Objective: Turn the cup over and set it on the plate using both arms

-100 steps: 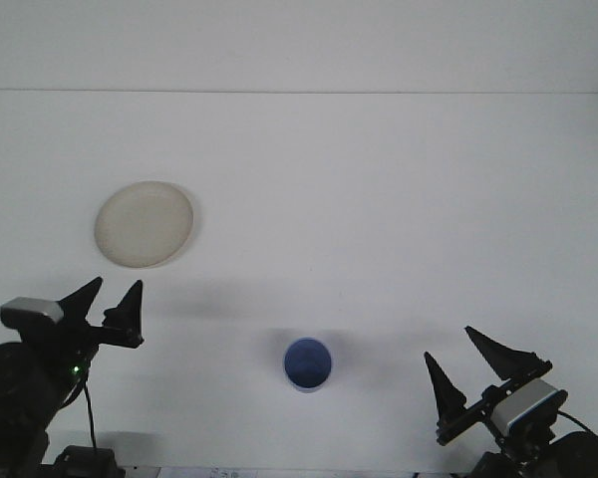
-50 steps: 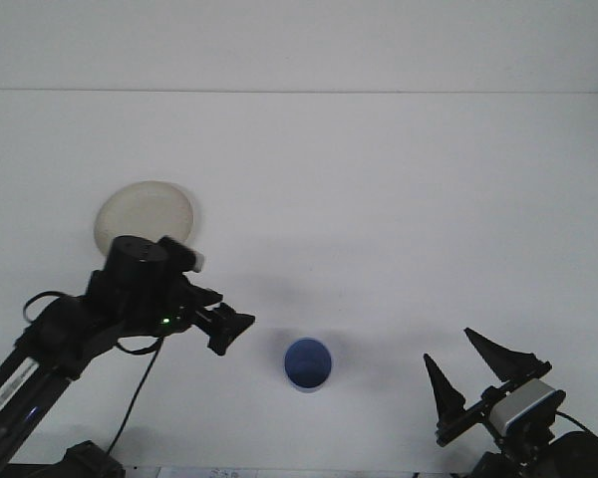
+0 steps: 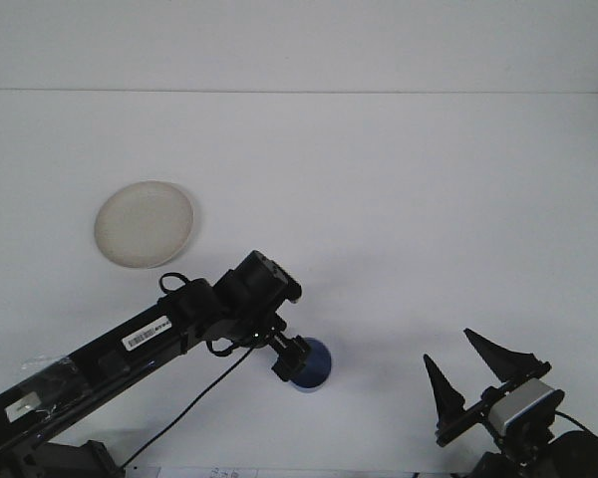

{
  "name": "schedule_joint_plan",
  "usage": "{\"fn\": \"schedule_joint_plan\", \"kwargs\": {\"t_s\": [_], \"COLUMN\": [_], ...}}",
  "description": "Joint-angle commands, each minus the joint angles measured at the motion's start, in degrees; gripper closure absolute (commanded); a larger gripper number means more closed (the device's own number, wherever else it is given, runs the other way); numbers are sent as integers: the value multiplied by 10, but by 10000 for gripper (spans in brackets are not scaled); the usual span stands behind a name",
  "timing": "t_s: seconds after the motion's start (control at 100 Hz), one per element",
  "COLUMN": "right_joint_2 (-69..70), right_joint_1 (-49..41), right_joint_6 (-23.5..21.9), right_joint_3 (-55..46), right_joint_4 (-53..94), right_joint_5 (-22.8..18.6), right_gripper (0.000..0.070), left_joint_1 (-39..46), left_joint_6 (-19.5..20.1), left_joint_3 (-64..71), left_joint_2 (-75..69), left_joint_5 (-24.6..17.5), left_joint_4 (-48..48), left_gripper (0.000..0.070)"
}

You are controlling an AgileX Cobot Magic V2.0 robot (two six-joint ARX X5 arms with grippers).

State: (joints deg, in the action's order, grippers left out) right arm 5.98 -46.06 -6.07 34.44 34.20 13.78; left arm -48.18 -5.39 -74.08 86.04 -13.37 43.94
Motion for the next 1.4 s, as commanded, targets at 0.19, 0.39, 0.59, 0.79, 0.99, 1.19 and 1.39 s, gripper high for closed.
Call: {"fn": "schedule_joint_plan", "kwargs": {"t_s": [0.19, 0.39, 0.59, 0.79, 0.99, 1.19, 1.39], "right_joint_2": [1, 1, 1, 1, 1, 1, 1], "right_joint_1": [-5, -5, -5, -5, -5, -5, -5], "right_joint_6": [-5, -5, -3, -2, -2, -2, -2], "right_joint_3": [3, 3, 3, 3, 3, 3, 3], "right_joint_4": [0, 2, 1, 2, 2, 2, 3], "right_joint_5": [2, 2, 2, 2, 2, 2, 2], "right_gripper": [194, 194, 194, 194, 194, 194, 194], "left_joint_1": [-17, -21, -26, -29, -28, 1, 130], "left_joint_6": [16, 18, 24, 34, 34, 53, 76], "left_joint_3": [-14, -14, -14, -14, -15, -15, -33], "left_joint_2": [65, 89, 89, 88, 54, -37, -125], "left_joint_5": [21, 42, 42, 42, 77, 128, 177], "left_joint_4": [-17, -16, -12, 2, 10, 33, 64], "left_gripper": [167, 367, 633, 695, 695, 696, 696]}}
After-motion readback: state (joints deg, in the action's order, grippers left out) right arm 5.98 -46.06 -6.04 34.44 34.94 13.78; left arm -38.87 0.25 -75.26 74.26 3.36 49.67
